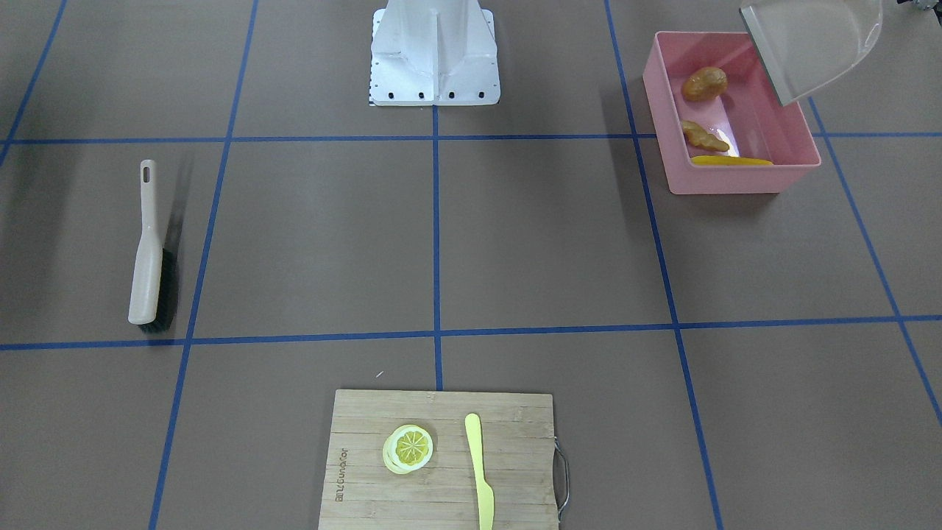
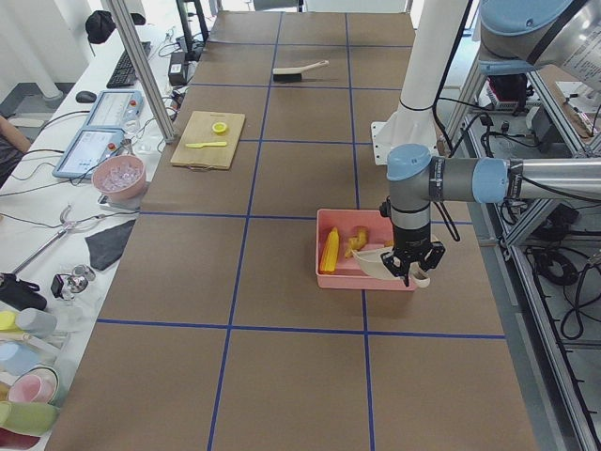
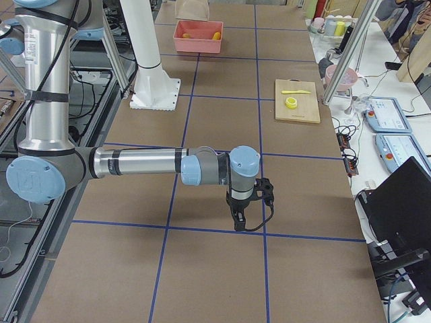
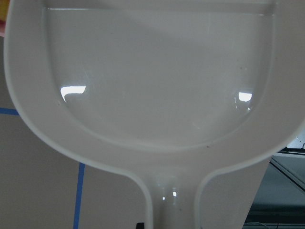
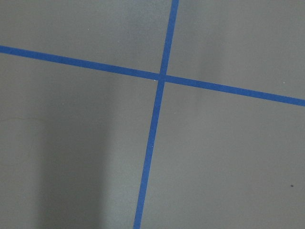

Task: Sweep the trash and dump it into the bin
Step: 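Tip the dustpan over the pink bin with the left gripper to dump food, then bring the empty dustpan back over the table with the left gripper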

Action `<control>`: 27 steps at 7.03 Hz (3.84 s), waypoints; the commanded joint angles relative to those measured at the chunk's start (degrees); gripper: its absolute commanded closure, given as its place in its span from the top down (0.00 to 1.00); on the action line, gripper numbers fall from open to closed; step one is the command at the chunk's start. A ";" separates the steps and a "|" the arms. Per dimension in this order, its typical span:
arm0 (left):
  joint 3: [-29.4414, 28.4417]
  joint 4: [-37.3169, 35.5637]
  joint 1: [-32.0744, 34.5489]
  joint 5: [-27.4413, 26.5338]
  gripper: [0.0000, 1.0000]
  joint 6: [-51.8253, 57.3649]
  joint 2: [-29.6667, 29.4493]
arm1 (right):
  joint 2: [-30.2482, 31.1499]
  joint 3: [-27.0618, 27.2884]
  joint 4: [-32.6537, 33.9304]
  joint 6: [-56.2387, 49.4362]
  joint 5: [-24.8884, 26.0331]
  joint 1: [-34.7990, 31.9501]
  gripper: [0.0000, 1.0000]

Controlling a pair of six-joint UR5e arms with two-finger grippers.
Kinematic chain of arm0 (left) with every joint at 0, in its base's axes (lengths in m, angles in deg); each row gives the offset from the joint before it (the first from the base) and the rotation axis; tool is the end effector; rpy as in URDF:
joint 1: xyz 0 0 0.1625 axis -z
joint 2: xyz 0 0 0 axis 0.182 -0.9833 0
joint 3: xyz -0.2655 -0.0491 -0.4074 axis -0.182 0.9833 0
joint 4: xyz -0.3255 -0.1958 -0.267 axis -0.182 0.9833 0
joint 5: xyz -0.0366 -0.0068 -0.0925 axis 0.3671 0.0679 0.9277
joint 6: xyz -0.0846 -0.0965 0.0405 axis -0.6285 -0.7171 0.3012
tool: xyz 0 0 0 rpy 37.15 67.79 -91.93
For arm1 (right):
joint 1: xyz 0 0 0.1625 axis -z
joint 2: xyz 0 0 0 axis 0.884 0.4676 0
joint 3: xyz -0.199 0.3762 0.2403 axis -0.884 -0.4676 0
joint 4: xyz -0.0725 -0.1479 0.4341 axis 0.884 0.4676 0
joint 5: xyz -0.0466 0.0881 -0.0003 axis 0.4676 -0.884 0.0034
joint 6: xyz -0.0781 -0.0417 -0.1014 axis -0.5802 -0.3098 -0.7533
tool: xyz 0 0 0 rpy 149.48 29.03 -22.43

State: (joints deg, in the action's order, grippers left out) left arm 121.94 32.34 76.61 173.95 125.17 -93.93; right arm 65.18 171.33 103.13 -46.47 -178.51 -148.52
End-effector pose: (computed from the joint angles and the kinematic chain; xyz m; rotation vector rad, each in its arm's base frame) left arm 0.0034 -0.1699 0.5839 0.1931 0.5452 1.4687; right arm 0.0152 -0.5117 0.7199 0.0581 -0.6919 -0.1520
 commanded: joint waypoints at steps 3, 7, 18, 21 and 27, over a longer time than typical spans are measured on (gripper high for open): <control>1.21 0.52 2.50 0.07 0.00 -4.01 -0.68 | -0.06 -0.11 0.00 0.00 0.08 0.00 1.00; 1.48 5.09 7.25 3.04 0.00 -25.17 -4.10 | 0.02 -0.38 0.00 0.00 0.08 0.00 1.00; -4.49 -6.68 -8.69 5.61 0.00 -44.82 -43.81 | 0.02 -0.47 0.00 0.00 0.17 0.00 1.00; -11.77 -5.72 -10.76 5.60 0.00 -30.56 -51.72 | 0.02 -0.47 0.00 0.00 -0.01 0.00 1.00; -28.73 -0.09 -10.67 6.40 0.00 -18.01 -63.96 | 0.11 -0.55 0.00 0.00 -0.01 0.00 1.00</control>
State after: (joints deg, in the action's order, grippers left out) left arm 95.96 31.74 66.04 180.11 106.33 -156.70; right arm 65.23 170.78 103.13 -46.46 -178.49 -148.52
